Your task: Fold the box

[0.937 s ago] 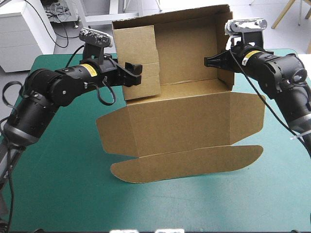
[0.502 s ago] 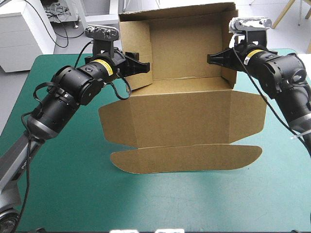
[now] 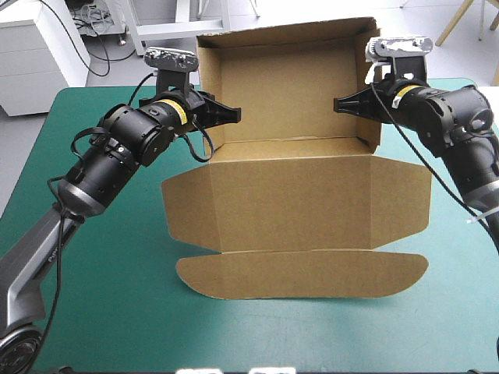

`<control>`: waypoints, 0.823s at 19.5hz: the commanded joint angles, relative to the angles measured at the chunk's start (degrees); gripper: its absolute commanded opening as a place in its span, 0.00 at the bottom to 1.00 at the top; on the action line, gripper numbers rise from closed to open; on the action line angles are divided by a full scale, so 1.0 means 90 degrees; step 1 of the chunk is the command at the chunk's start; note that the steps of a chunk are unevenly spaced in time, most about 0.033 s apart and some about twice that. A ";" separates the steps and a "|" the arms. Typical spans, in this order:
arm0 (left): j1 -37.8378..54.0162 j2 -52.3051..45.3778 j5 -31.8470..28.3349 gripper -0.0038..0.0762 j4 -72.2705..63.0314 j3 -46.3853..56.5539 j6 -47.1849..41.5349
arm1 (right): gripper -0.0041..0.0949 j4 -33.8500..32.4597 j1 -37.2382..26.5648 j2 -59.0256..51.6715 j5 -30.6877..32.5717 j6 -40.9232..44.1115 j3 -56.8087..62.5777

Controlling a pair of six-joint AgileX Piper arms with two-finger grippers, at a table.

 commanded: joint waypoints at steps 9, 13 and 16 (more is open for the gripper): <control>-0.0115 0.0695 0.0934 0.04 -0.0071 -0.0216 0.0243 | 0.04 0.0948 0.0090 0.1212 0.1808 -0.0865 -0.0193; -0.0115 0.1026 0.1632 0.04 -0.0071 -0.0216 0.0386 | 0.04 0.1175 0.0090 0.1687 0.1991 -0.0947 -0.0193; -0.0115 0.1312 0.1945 0.04 -0.0301 -0.0216 0.0693 | 0.04 0.1192 0.0090 0.1866 0.2002 -0.0947 -0.0193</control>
